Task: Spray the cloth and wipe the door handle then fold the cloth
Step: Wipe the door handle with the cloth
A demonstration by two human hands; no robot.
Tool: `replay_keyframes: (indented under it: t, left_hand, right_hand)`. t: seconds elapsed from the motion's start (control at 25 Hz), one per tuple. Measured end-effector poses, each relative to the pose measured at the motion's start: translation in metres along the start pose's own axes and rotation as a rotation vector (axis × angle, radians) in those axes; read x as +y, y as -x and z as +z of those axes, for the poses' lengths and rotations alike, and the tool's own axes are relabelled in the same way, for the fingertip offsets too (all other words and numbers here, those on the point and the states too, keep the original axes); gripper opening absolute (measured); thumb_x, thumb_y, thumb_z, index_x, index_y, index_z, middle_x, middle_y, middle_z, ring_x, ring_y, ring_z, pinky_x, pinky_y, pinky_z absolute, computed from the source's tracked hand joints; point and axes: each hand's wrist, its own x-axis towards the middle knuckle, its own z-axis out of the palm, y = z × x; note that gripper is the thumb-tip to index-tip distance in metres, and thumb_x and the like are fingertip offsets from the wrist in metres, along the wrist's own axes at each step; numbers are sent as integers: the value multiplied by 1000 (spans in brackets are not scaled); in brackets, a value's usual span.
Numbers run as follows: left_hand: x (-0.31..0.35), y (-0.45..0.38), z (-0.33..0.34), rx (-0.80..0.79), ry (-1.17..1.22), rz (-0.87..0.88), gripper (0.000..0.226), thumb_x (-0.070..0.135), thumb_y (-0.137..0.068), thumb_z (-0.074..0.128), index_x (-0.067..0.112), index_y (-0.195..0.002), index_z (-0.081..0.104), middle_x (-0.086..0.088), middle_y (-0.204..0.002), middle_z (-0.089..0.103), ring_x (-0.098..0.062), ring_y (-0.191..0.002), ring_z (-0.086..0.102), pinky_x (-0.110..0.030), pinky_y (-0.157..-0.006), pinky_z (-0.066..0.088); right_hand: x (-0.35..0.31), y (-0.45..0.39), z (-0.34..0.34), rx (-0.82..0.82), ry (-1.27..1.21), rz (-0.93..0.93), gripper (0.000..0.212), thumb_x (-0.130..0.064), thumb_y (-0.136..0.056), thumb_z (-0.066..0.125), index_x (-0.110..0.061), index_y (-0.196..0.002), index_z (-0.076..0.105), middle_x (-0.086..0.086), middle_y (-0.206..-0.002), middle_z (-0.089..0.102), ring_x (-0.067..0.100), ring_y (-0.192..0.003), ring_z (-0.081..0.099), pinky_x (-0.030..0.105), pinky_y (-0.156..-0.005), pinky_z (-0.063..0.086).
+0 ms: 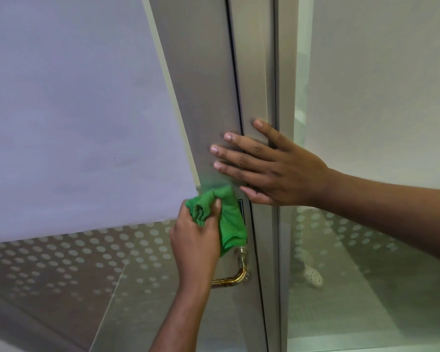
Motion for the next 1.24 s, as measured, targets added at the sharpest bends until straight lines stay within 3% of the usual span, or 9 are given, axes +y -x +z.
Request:
replay_keyframes:
  t: [0.16, 0.36, 0.6, 0.84, 1.04, 1.24]
  left_hand:
    - [-8, 15, -1, -59, -24, -83, 21, 47, -90, 77, 28, -91, 69, 14, -82, 75, -7, -81, 73, -39, -76, 62]
    - [11, -8, -1, -1, 67, -20, 19, 42, -91, 79, 25, -94, 72, 12, -84, 77, -7, -84, 74, -35, -75, 57]
    - [-26, 18, -3, -92, -38, -167, 20, 47, -90, 78, 28, -90, 70, 12, -83, 77, -11, -81, 76, -42, -74, 65]
    - [-5, 1, -3, 2, -11, -3, 21, 45, -92, 77, 27, -93, 69, 15, -81, 75, 1, -79, 71, -27, -68, 55]
    - [-39, 24, -1, -69, -79, -125, 20, 45, -91, 78, 26, -94, 70, 16, -81, 73, -6, -82, 73, -18, -62, 46]
    - [-10, 5, -4, -30, -8, -18, 17, 44, -92, 77, 29, -94, 69, 16, -82, 75, 6, -79, 69, -22, -66, 54]
  right_hand:
    - [-1, 2, 0, -7, 19, 1, 66, -43, -111, 39, -14, -169, 29, 10, -177, 25, 35, -163, 24, 61, -130, 13]
    - [1, 0, -1, -5, 21, 2, 65, -44, -111, 38, -15, -169, 29, 9, -176, 25, 34, -163, 25, 62, -130, 16]
    - [-1, 1, 0, -13, 14, 2, 66, -43, -111, 40, -14, -169, 28, 10, -177, 25, 35, -163, 24, 61, -130, 14]
    - [1, 1, -2, -8, 6, 0, 65, -42, -110, 39, -14, -169, 30, 10, -176, 26, 35, -163, 25, 63, -129, 17]
    - [-1, 1, -1, -33, 13, 1, 66, -43, -111, 38, -15, -169, 28, 10, -177, 24, 35, -163, 23, 63, -130, 16]
    - [0, 2, -2, -18, 6, 0, 65, -43, -111, 38, -15, -169, 28, 9, -177, 25, 35, -163, 24, 63, -129, 17]
